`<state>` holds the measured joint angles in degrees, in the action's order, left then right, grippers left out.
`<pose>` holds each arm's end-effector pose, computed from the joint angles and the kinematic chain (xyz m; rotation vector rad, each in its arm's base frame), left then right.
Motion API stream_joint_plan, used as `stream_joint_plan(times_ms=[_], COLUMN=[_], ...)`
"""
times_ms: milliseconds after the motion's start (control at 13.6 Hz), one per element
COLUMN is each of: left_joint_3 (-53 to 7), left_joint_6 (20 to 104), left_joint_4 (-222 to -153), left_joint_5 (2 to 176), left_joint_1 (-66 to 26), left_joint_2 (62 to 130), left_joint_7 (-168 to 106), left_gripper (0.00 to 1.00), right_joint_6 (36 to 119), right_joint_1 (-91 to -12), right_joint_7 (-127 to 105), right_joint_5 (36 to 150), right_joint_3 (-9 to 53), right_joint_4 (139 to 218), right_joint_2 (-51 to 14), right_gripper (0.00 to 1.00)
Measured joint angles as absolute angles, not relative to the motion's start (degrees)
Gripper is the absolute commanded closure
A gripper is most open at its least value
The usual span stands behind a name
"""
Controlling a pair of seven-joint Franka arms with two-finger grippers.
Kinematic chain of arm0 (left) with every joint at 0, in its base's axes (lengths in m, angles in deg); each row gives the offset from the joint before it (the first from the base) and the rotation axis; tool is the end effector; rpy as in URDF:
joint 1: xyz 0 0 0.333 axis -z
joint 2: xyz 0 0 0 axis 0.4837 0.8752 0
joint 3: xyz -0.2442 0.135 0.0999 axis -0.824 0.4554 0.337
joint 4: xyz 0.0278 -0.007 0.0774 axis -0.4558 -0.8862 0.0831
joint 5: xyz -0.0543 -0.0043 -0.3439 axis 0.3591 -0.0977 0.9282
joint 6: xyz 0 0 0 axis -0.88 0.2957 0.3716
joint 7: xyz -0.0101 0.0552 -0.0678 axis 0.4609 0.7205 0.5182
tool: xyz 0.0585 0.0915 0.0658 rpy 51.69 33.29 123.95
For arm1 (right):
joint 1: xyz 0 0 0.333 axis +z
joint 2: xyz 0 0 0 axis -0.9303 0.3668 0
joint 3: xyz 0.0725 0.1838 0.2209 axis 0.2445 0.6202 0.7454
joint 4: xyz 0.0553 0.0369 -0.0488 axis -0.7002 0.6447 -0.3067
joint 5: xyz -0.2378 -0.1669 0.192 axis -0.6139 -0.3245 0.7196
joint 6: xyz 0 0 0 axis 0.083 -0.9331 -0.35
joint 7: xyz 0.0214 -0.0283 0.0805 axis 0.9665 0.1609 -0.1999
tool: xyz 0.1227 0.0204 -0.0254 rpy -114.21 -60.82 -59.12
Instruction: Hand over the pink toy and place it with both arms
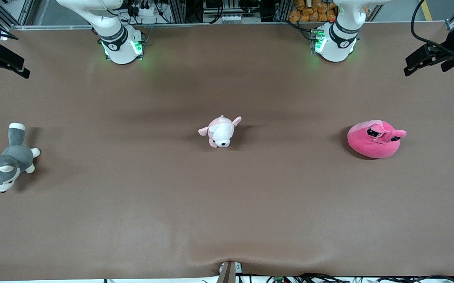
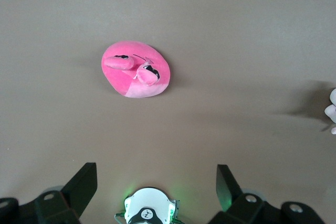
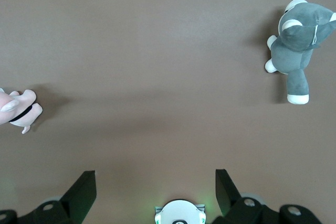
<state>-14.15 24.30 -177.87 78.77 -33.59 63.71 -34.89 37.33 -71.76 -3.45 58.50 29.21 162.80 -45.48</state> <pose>0.4519 -0.0362 0.6278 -3.0840 -0.1741 0.0933 0.4592 -0.0060 0.6417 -3.1059 0.0989 0.1251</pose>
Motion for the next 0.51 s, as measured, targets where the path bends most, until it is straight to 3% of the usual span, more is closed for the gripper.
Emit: stream_joint_plan(times_ms=[514], left_joint_3=[-13.9], left_joint_6=[22.7], left_joint_4=[-177.6], left_joint_5=[78.8], left_joint_1=[-34.4], left_joint_2=[63.7], left_joint_7=[-34.9], left_gripper=[0.0], right_joint_6=[37.3], right_joint_1=[-71.8], right_joint_7=[-3.4], right_joint_5=[58.5], right_joint_3=[29.2], right_joint_4=[162.8], right_joint_2=[-45.5], right_gripper=[0.0])
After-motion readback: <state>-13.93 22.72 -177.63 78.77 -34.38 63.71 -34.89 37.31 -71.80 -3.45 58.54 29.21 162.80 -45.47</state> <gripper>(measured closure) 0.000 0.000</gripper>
